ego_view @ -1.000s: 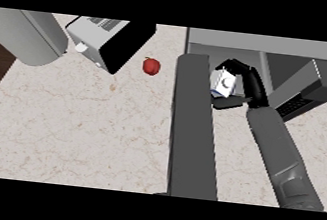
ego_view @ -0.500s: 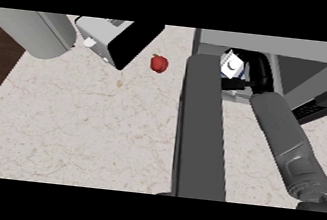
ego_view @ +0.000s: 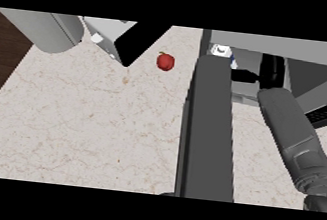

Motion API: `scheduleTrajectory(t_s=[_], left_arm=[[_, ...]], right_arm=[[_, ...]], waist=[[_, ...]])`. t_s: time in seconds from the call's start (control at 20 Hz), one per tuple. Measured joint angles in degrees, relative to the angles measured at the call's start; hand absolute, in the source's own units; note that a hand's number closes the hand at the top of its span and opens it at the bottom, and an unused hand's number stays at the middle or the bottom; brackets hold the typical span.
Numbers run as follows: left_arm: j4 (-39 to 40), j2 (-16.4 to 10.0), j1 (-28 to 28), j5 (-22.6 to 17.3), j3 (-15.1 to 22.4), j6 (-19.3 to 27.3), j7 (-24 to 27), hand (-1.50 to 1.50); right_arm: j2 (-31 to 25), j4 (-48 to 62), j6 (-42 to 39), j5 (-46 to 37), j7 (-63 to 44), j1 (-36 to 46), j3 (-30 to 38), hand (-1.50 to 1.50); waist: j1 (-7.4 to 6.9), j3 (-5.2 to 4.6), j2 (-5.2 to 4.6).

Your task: Pick up the milk, place it into the microwave and close the microwave

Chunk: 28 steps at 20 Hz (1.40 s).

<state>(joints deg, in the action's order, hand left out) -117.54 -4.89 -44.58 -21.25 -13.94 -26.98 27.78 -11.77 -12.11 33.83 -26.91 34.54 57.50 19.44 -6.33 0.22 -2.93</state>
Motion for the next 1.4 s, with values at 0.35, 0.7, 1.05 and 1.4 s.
scheduleTrajectory(t_s=[0.35,0.7,1.05,1.4], left_arm=[[0.6,-1.24,2.69,1.55,0.41,-0.64,-0.17,-1.5],[1.89,-1.23,5.14,3.39,1.79,-0.92,-0.23,-1.5],[0.74,0.56,4.89,5.6,5.77,-1.22,-1.5,-1.5],[-2.65,2.93,2.49,10.2,10.62,-1.57,-1.51,-1.5]], right_arm=[[-0.21,3.28,-0.88,-1.44,0.48,1.11,-0.81,-1.5],[0.11,4.11,-6.47,0.36,4.04,1.03,0.87,-1.5],[0.61,4.02,-13.33,3.2,9.4,-0.5,3.32,-1.5],[1.41,3.83,-20.52,5.46,13.91,-3.3,4.72,-1.5]], waist=[[-0.84,0.07,-0.3],[-0.09,0.08,0.0],[1.27,0.06,0.74],[2.98,-0.03,1.73]])
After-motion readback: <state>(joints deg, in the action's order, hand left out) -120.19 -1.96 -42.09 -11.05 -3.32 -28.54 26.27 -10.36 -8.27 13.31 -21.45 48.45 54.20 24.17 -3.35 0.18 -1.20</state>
